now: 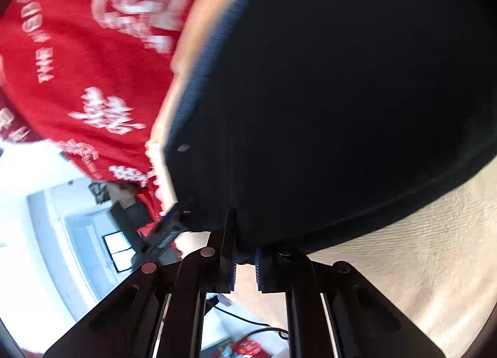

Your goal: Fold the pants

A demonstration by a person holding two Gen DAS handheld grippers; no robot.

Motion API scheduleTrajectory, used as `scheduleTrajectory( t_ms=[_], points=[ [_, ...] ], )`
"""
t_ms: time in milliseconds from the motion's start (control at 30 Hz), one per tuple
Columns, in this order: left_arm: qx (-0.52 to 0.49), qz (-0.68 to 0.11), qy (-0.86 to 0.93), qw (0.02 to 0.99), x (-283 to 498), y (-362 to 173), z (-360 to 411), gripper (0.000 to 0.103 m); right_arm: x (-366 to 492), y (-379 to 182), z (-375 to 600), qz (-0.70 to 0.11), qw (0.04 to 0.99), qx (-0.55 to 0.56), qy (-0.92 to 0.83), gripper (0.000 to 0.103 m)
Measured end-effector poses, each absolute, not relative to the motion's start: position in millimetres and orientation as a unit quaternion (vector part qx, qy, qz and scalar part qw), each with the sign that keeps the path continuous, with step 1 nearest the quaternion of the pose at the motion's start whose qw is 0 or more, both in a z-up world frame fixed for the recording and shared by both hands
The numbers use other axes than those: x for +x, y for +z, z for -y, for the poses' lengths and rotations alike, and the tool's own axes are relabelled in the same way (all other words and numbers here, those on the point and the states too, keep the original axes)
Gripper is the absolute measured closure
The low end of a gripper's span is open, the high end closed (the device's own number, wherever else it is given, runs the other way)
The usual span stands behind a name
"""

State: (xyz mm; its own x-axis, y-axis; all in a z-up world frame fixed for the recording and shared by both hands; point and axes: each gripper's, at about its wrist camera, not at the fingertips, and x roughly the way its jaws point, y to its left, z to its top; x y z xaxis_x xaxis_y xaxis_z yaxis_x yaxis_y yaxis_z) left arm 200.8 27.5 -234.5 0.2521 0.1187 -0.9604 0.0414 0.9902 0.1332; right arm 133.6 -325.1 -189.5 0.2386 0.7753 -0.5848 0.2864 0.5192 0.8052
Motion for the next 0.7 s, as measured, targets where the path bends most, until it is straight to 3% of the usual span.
scheduleTrajectory(
  t_ms=[133,200,333,433,567,700],
  points=[
    [0.064,-0.607,0.012,0.792,198,-236,-32,0.000,121,-207,319,-0.627,0.657,0.390,0.152,0.094],
    [0.075,-0.605,0.014,0.793,201,-238,-38,0.000,114,-217,324,-0.625,0.647,0.412,0.146,0.094],
    [0.088,-0.622,0.041,0.777,197,-227,-24,0.000,111,-189,323,-0.660,0.655,0.332,0.159,0.084],
    [0.095,-0.616,0.017,0.782,186,-207,9,0.000,116,-158,344,-0.650,0.698,0.262,0.145,0.072],
    [0.052,-0.604,-0.037,0.794,183,-193,73,0.000,150,-137,376,-0.622,0.755,0.189,0.089,0.072],
    [0.047,-0.607,-0.061,0.791,189,-214,144,0.000,168,-157,401,-0.636,0.761,0.116,0.047,0.073]
  ],
)
